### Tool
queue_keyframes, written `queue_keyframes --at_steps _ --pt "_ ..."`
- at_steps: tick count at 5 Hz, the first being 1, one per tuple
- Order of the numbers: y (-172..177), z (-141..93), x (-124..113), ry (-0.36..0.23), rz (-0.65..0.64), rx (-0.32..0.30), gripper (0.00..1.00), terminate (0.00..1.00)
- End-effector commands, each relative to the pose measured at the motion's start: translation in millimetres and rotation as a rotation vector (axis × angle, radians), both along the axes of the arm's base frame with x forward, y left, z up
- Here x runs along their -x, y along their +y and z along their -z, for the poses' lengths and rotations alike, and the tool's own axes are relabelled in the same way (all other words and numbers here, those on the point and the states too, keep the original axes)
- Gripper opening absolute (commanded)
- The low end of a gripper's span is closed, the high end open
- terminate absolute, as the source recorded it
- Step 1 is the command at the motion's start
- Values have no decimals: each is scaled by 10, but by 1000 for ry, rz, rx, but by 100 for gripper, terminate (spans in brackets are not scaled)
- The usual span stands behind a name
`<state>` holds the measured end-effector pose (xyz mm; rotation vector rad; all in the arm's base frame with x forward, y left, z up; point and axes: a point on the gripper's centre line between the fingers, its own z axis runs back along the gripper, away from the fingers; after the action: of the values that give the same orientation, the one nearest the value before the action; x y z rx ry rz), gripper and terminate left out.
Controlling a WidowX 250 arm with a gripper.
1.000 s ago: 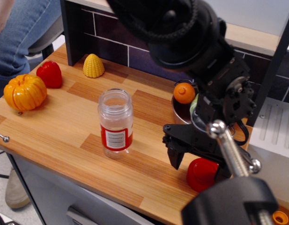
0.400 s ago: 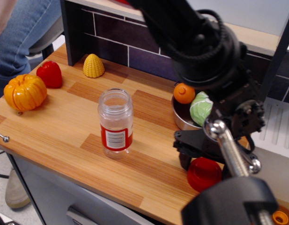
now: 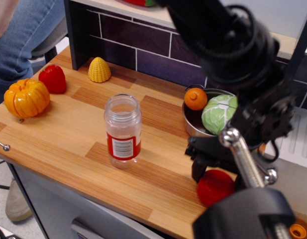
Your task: Put cap on container
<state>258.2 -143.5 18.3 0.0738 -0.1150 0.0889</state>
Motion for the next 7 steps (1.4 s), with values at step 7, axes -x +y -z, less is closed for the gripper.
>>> queue_keyframes --at_steps 7 --pt "1231 -993 -145 8 416 25 0 0"
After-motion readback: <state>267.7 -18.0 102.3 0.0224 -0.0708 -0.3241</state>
